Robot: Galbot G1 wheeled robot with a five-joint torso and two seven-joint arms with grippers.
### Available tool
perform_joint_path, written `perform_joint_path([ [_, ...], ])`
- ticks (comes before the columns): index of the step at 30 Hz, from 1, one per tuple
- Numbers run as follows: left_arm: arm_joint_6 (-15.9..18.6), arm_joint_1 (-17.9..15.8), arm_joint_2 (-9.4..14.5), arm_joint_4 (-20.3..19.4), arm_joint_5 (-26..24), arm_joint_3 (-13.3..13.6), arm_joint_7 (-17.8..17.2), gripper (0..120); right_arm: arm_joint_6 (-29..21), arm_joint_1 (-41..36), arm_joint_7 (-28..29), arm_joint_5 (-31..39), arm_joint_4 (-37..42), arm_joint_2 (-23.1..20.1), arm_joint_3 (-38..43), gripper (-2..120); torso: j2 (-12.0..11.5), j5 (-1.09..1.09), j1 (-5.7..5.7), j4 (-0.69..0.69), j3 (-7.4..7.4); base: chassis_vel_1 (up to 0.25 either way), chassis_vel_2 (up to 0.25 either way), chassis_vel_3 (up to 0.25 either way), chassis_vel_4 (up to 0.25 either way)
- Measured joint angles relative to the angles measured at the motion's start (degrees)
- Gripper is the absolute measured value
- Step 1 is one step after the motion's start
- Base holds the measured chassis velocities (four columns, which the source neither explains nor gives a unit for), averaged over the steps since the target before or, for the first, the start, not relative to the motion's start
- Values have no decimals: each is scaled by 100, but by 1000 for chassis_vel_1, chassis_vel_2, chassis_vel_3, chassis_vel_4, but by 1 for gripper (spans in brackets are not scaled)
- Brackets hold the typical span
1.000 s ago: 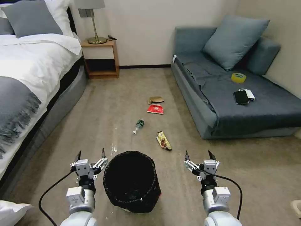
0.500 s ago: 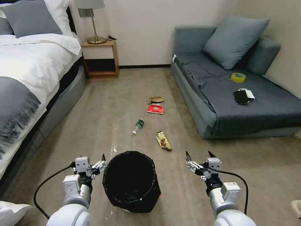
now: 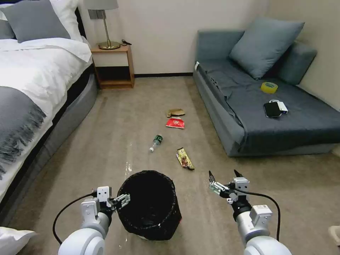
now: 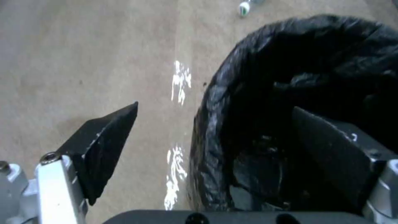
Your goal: Pick up the trash bin, then pick up the garbage on the floor and place it into the trash bin.
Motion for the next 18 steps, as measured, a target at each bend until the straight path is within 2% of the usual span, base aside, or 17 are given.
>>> perform_joint_path([
  [8, 8, -108, -33, 294, -64, -10, -35, 97, 27, 95, 6, 48, -106, -29, -17, 100, 0, 0, 0, 0, 0, 0, 0, 0, 0],
  [10, 7, -149, -32, 402, -74, -9, -16, 90, 29, 137, 15, 64, -144, -29, -31, 100, 0, 0, 0, 0, 0, 0, 0, 0, 0],
  [12, 7, -149, -32, 402, -74, -9, -16, 90, 29, 137, 15, 64, -144, -29, -31, 100, 0, 0, 0, 0, 0, 0, 0, 0, 0],
  [13, 6, -191, -24, 485, -86, -8, 20, 80, 29, 173, 27, 72, -173, -22, -48, 100, 0, -1, 0, 0, 0, 0, 0, 0, 0],
  [17, 6, -235, -8, 558, -115, -8, 79, 69, 29, 210, 47, 78, -218, 2, -69, 100, 0, 0, 0, 0, 0, 0, 0, 0, 0],
  [18, 7, -249, 0, 583, -118, -7, 97, 62, 29, 221, 56, 78, -233, 13, -77, 100, 0, 0, 0, 0, 0, 0, 0, 0, 0],
])
